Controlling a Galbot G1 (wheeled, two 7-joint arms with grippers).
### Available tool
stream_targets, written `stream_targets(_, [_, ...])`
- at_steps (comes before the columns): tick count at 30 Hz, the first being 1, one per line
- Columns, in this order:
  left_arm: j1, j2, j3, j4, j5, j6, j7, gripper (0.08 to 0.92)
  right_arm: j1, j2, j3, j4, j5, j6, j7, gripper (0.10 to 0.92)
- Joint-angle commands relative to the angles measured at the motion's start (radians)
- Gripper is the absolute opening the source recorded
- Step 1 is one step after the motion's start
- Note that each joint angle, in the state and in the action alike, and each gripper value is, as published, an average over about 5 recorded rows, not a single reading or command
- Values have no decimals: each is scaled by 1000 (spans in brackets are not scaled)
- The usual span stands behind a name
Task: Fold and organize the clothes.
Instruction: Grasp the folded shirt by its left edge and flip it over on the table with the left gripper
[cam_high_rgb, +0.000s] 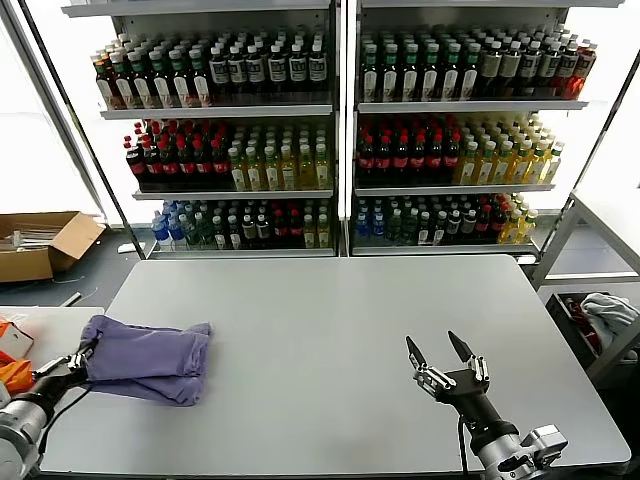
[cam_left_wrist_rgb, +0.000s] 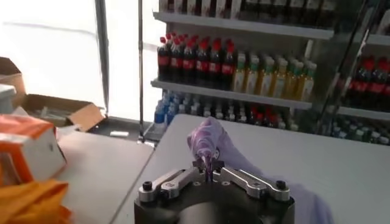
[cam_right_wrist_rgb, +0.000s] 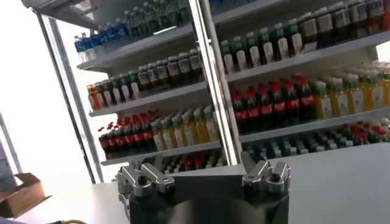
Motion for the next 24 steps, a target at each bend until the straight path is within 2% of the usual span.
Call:
stream_targets(1, [3, 149, -89, -89, -53, 48, 6, 114, -2, -3, -2, 6, 2, 3, -2, 823])
stream_targets(5, [-23, 105, 96, -191, -23, 78, -30, 114, -16, 0, 6, 9, 1, 7, -7, 823])
stream_targets(8, [-70, 79, 306, -231, 50, 70, -71, 114, -26, 3, 13, 15, -1, 9, -9, 823])
stream_targets(14, [-316, 20, 776, -198, 79, 63, -200, 114, -40, 24, 29, 38, -10, 3, -4, 823])
stream_targets(19, [-508, -142, 1057, -129, -165, 80, -476, 114, -79, 36, 46, 57, -35, -1, -2, 823])
stream_targets(21, [-541, -217, 1114, -80, -220, 80, -514, 114, -88, 41, 55, 57, -42, -7, 3, 823])
stream_targets(24, [-562, -319, 1145, 32, -206, 80, -517, 114, -94, 48, 62, 56, -50, -20, 13, 823])
